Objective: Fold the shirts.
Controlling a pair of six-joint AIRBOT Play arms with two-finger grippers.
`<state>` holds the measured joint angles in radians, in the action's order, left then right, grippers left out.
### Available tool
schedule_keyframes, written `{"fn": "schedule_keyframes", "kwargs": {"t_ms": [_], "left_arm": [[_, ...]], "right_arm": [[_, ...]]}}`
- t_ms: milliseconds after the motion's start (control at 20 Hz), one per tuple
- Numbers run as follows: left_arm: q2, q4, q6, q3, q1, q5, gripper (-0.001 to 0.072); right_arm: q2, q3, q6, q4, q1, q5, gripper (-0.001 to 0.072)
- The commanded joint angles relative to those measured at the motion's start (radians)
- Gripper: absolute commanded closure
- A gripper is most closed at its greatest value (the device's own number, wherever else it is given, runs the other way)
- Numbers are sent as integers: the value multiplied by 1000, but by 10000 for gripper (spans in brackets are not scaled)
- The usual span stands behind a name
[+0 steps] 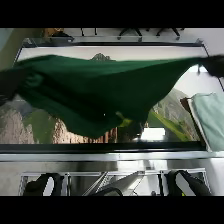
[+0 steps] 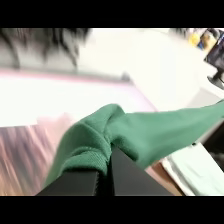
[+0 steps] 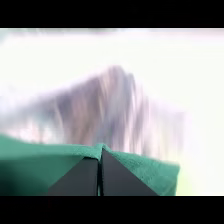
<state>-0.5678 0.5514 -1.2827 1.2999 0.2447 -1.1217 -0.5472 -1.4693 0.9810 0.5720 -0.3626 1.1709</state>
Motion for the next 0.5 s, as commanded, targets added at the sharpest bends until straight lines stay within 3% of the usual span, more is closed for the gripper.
{"fn": "schedule_keyframes", "kwargs": {"t_ms": [0, 200, 450], "left_arm": [[24, 17, -5, 259, 47, -61, 690], [-81, 138, -28, 485, 46, -126, 690], [-313, 126, 21, 493, 31, -122, 690]], "right_arm": [[56, -283, -34, -79, -12, 5, 695], [26, -398, -77, -49, -13, -34, 695], [-222, -395, -77, -92, -33, 78, 694]]}}
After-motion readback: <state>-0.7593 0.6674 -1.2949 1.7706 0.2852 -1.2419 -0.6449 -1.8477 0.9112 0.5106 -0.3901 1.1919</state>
